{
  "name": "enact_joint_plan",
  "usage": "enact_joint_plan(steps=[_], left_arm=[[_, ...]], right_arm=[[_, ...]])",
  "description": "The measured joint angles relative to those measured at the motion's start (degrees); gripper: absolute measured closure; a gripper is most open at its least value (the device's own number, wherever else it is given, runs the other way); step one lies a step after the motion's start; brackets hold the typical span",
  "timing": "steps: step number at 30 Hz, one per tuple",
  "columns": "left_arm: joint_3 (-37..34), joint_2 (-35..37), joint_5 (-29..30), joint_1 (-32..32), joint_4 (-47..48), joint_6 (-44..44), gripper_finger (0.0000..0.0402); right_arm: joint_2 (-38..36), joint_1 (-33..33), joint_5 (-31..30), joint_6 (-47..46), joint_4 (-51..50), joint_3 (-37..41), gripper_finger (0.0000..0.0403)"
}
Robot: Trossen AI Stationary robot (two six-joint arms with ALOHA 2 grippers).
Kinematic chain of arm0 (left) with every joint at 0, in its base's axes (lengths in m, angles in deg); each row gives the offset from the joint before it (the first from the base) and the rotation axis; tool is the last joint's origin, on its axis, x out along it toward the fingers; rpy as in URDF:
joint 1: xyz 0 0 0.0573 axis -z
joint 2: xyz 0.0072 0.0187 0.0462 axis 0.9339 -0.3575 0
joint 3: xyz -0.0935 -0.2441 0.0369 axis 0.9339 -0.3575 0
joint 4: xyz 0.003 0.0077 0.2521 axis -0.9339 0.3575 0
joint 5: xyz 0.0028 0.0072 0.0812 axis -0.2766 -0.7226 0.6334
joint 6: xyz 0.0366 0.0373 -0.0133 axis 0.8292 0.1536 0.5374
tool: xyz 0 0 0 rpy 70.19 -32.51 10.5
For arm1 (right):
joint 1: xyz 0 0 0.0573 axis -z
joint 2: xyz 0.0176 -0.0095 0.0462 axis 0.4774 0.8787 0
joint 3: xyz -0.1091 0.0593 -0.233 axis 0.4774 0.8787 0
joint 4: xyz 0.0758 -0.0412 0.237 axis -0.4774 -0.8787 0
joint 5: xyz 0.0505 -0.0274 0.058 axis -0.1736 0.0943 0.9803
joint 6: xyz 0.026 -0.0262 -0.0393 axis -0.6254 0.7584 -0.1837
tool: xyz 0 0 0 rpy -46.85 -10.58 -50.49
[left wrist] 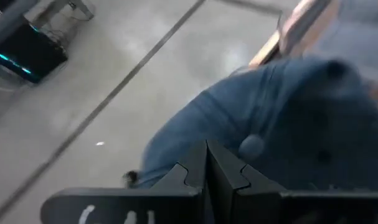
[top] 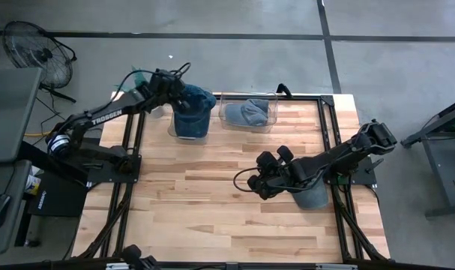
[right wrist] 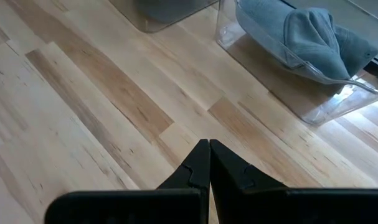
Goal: Pick & Place hat
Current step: Put the blue cap into the left transparent bin
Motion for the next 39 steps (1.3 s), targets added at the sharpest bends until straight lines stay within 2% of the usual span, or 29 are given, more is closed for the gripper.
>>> enact_joint_plan(steps=[3, 6, 9, 13, 16, 22, 25, 29, 31, 39], left_arm=[[3.8, 0.0, 1.1, -1.9, 8.2, 5.4, 0.0401], [6.8, 0.0, 0.8, -4.6, 15.0, 6.0, 0.0401], [7.4, 0.0, -3.4, -6.3, 17.1, 6.0, 0.0401], [7.3, -0.1, -8.2, -8.2, 17.7, 4.4, 0.0402], [7.3, -1.8, -9.6, -8.4, 17.0, 4.1, 0.0401], [7.3, -8.0, -6.0, -8.4, 14.5, 3.8, 0.0401], [7.3, -10.3, -6.7, -8.4, 13.8, 2.9, 0.0401], [7.3, -12.5, -11.8, -8.3, 13.9, 2.6, 0.0401], [7.3, -13.3, -13.6, -7.5, 13.8, 2.5, 0.0401], [7.2, -17.2, -14.0, -1.6, 12.7, 2.5, 0.0401]], right_arm=[[0.0, 0.0, 0.2, 0.4, 0.0, 0.0, 0.0403], [0.0, 0.0, 0.2, 0.7, 0.0, 0.0, 0.0403], [0.0, 0.0, 0.0, 0.9, 0.0, 0.0, 0.0403], [0.0, 0.0, 0.0, 0.9, 0.1, 0.0, 0.0403], [0.0, 0.0, -0.1, 0.9, 0.5, 0.0, 0.0403], [0.0, 0.0, -0.2, 0.9, 1.2, -0.1, 0.0403], [0.0, 0.0, -0.2, 0.9, 1.3, -0.1, 0.0403], [0.0, 0.0, -0.2, 0.9, 1.3, -0.1, 0.0403], [0.0, 0.0, -0.2, 1.1, 1.3, -0.1, 0.0403], [0.0, 0.0, -0.6, 1.5, 1.1, -0.1, 0.0403]])
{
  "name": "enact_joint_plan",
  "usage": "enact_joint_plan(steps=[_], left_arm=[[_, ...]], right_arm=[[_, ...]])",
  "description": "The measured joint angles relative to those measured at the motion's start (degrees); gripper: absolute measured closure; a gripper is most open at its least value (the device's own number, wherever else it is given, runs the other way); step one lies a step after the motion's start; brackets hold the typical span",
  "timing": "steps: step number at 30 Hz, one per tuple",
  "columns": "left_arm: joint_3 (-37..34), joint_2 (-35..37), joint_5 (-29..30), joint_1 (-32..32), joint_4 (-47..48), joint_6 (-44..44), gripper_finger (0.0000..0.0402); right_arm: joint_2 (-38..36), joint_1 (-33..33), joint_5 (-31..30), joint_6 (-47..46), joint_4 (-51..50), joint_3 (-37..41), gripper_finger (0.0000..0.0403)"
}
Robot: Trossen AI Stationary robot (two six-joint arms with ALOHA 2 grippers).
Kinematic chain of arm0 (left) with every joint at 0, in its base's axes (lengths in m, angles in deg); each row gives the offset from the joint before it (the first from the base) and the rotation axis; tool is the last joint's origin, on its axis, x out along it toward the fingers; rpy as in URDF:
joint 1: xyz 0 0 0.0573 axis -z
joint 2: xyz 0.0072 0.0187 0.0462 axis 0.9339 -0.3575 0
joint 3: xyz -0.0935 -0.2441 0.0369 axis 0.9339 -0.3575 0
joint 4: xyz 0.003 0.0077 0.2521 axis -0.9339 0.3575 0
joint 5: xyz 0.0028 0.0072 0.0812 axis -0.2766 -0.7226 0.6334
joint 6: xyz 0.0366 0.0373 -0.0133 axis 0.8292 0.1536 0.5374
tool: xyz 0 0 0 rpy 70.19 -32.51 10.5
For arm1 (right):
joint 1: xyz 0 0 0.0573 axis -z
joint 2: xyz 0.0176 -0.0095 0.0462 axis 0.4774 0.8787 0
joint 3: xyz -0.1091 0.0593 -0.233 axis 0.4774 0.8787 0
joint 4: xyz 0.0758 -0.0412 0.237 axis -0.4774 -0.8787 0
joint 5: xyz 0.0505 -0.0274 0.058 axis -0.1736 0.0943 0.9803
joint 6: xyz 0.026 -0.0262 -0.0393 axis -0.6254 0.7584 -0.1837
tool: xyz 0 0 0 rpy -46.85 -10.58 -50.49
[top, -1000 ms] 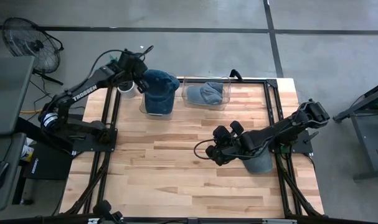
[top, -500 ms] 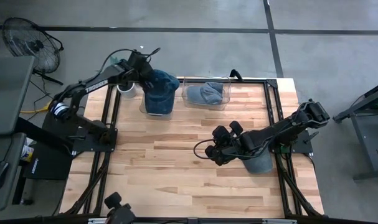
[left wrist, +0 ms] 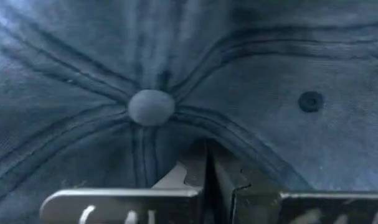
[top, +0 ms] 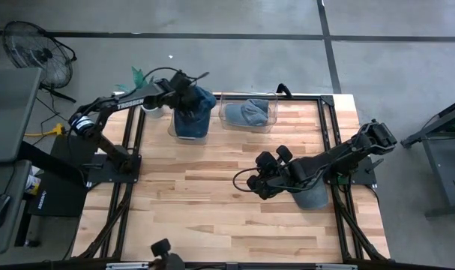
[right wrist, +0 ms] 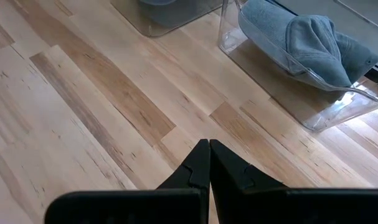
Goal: Pick & Place hat
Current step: Put the blue cap into the left transparent bin
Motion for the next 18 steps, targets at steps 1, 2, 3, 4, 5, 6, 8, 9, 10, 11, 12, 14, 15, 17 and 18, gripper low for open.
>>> enact_joint_plan(steps=[1, 2, 3, 4, 5, 6, 8, 9, 10, 11, 12, 14, 15, 17, 18], left_arm=[[0.0, -0.6, 0.4, 0.8, -0.3, 0.0, 0.0401], [0.0, -1.2, 1.1, 1.6, -0.7, 0.0, 0.0401], [0.0, -1.9, 1.8, 2.4, -1.1, 0.0, 0.0401], [0.0, -2.7, 2.9, 3.1, -1.2, 0.0, 0.0401], [0.0, -3.3, 3.6, 3.7, -1.2, 0.1, 0.0401], [0.0, -3.8, 3.9, 4.2, -1.2, 0.1, 0.0401], [0.0, -4.6, 3.9, 4.7, -1.3, 0.3, 0.0401], [0.0, -5.0, 3.7, 4.9, -1.3, 0.3, 0.0401], [0.0, -5.5, 3.3, 4.9, -1.3, 0.3, 0.0401], [0.0, -5.8, 2.6, 5.0, -1.4, 0.4, 0.0401], [0.0, -6.2, 1.8, 5.0, -1.4, 0.3, 0.0401], [0.1, -7.2, 0.5, 4.9, -1.4, 0.0, 0.0401], [0.1, -7.6, -0.1, 4.9, -1.4, 0.0, 0.0401], [0.1, -8.4, -0.5, 4.8, -1.3, 0.0, 0.0401], [0.1, -8.7, -0.5, 4.8, -1.4, 0.0, 0.0401]], right_arm=[[0.0, 0.0, 0.1, 0.0, 0.0, 0.0, 0.0403], [0.0, 0.0, 0.1, 0.0, 0.0, 0.0, 0.0403], [0.0, 0.0, 0.2, 0.0, -0.1, 0.0, 0.0403], [0.0, 0.0, 0.2, 0.0, -0.1, 0.0, 0.0403], [0.0, 0.0, 0.2, 0.0, -0.1, 0.0, 0.0403], [0.0, 0.0, 0.4, 0.0, -0.1, 0.0, 0.0403], [0.0, 0.0, 0.6, 0.0, -0.2, 0.0, 0.0403], [0.0, 0.0, 0.6, 0.0, -0.3, 0.0, 0.0403], [0.0, 0.0, 0.6, 0.0, -0.3, 0.0, 0.0403], [0.0, 0.0, 0.6, 0.0, -0.3, 0.0, 0.0403], [0.0, 0.0, 0.6, 0.0, -0.3, 0.0, 0.0403], [0.0, 0.0, 0.6, 0.0, -0.3, 0.0, 0.0403], [0.0, 0.0, 0.6, 0.0, -0.3, 0.0, 0.0403], [0.0, 0.0, 0.6, 0.0, -0.3, 0.0, 0.0403], [0.0, 0.0, 0.6, 0.0, -0.3, 0.0, 0.0403]])
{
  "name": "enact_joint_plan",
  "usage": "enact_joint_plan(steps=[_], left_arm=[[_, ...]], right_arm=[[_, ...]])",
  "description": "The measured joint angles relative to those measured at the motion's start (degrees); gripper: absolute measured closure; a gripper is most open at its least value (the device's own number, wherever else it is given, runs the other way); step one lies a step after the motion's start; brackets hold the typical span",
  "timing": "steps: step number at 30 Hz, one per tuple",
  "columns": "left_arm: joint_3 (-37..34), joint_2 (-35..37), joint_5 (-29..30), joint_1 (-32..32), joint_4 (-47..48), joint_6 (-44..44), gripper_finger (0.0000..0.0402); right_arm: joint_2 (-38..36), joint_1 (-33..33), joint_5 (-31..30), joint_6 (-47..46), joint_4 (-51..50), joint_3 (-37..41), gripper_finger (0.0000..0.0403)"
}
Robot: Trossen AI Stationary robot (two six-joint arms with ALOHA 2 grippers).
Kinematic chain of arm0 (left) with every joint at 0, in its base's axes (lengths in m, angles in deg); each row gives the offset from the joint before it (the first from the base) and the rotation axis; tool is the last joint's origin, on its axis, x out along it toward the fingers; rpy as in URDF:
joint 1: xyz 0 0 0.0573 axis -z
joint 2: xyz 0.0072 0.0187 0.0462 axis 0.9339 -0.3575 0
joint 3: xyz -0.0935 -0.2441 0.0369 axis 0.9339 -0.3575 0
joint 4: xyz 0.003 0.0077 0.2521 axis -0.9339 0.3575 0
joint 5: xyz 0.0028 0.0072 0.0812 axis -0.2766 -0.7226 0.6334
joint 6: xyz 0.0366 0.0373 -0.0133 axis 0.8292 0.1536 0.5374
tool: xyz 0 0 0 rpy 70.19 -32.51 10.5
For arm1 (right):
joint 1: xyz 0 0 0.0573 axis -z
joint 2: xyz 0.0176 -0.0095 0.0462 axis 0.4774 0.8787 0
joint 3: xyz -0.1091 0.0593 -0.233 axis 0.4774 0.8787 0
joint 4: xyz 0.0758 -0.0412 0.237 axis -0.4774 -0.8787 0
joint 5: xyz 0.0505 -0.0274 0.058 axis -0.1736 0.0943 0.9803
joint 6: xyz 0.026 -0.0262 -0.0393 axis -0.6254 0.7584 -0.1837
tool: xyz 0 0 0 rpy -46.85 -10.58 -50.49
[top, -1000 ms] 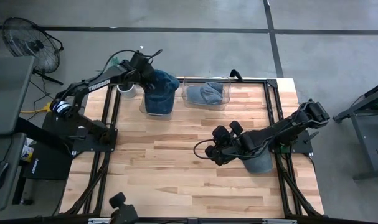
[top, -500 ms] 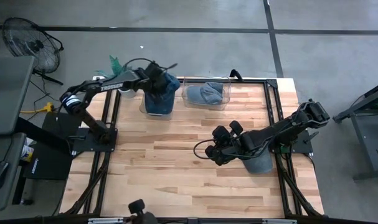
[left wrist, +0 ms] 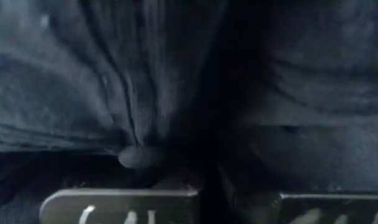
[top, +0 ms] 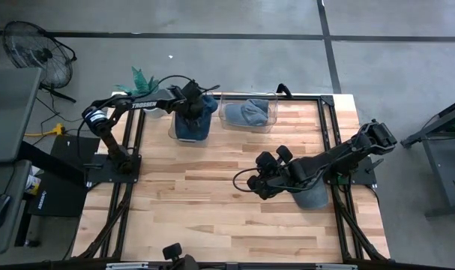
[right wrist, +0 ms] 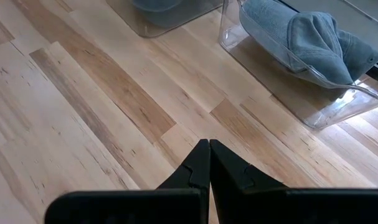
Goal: Pick & Place hat
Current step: Put the blue cap into the left transparent bin
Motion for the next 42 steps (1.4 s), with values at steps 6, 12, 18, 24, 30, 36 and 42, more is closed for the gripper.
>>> enact_joint_plan(steps=[6, 12, 18, 24, 30, 36, 42], left_arm=[[0.1, -2.9, -2.2, 0.0, -0.3, -0.2, 0.0401], [0.1, -4.5, -3.8, 0.0, 0.0, -0.2, 0.0401], [0.2, -3.7, -4.5, 0.0, 1.7, -0.5, 0.0401], [4.6, -2.8, -3.6, 0.1, 10.9, -0.6, 0.0401], [7.7, -2.8, -3.9, 0.2, 15.7, -1.4, 0.0401], [10.5, -2.8, -4.2, 0.2, 19.3, -1.5, 0.0402], [15.6, -2.8, -4.1, 0.2, 23.8, -1.4, 0.0402]], right_arm=[[0.0, 0.0, 0.0, 0.0, 0.0, 0.0, 0.0403], [0.0, 0.0, 0.1, 0.0, 0.0, 0.0, 0.0403], [0.0, 0.0, 0.5, 0.0, 0.0, 0.0, 0.0403], [0.0, 0.0, 0.5, 0.0, 0.0, 0.0, 0.0403], [0.0, 0.0, 0.5, 0.0, 0.0, 0.0, 0.0403], [0.0, 0.0, 0.5, 0.6, 0.0, 0.0, 0.0403], [0.0, 0.0, 1.4, 0.6, 0.0, 0.0, 0.0403]])
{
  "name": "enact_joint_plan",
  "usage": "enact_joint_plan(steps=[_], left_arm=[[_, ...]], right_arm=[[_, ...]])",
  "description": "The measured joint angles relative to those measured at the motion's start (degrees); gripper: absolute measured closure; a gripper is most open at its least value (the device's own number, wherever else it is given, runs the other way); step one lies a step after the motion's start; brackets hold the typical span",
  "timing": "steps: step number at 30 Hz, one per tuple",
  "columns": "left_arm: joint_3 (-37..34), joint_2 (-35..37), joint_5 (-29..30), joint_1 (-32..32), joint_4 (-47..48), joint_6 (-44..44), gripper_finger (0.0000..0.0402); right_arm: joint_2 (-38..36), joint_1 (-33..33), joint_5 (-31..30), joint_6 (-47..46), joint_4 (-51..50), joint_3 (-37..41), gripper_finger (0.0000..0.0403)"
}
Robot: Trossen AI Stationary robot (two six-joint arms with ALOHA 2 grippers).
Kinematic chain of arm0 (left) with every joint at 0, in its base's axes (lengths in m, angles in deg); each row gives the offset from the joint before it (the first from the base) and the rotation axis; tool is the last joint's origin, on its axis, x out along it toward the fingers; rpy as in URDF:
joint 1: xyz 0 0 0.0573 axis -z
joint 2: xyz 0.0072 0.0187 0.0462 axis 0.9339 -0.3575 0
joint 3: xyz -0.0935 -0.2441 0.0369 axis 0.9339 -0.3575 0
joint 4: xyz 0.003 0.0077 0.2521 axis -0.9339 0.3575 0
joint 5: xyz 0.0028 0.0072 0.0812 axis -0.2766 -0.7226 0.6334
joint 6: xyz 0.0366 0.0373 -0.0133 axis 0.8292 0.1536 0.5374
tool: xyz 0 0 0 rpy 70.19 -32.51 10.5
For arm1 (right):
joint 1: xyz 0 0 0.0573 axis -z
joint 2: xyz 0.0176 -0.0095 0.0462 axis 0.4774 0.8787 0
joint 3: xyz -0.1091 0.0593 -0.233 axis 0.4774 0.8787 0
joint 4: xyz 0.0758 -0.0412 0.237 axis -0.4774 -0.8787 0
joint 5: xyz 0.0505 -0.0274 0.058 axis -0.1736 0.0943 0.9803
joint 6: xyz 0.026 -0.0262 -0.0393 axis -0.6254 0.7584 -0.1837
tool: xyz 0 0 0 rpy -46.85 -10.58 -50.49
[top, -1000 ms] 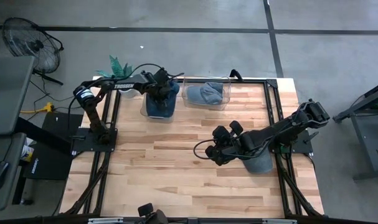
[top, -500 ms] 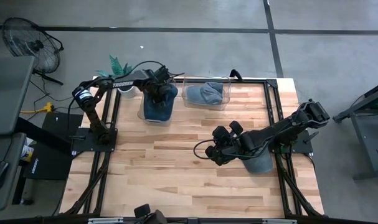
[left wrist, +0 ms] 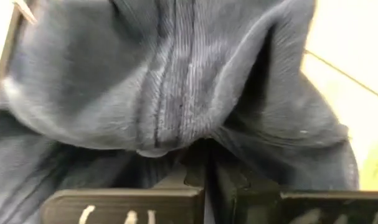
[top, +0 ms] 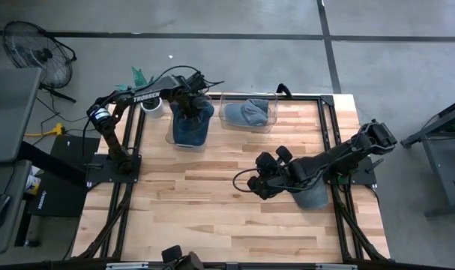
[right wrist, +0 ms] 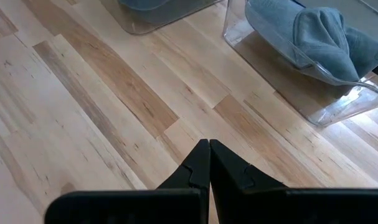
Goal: Pick & Place hat
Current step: Put the blue cap into the left transparent bin, then put the gray cap into the right transparent bin
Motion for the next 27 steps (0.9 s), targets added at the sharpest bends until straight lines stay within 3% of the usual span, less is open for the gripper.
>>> enact_joint_plan(steps=[7, 12, 17, 21, 27], left_arm=[[3.9, 0.7, -1.1, 1.5, 3.0, 0.2, 0.0402], [4.1, 4.8, -7.9, 2.8, 2.8, 0.6, 0.0401], [4.1, 9.8, -9.1, 6.7, 2.3, 0.0, 0.0401], [1.8, 14.6, -9.1, 11.1, -1.3, -0.5, 0.0401], [-8.3, 23.1, -12.9, 17.8, -11.8, -4.2, 0.0401]], right_arm=[[0.0, 0.0, 1.5, -1.3, -3.0, 0.0, 0.0403], [0.0, -1.3, 1.0, -7.6, -11.0, 0.0, 0.0403], [0.0, -5.0, -0.6, -16.3, -19.4, 0.0, 0.0403], [0.0, -8.0, -0.8, -23.8, -25.3, 0.0, 0.0403], [0.0, -12.1, 5.3, -29.9, -29.1, 0.0, 0.0403]])
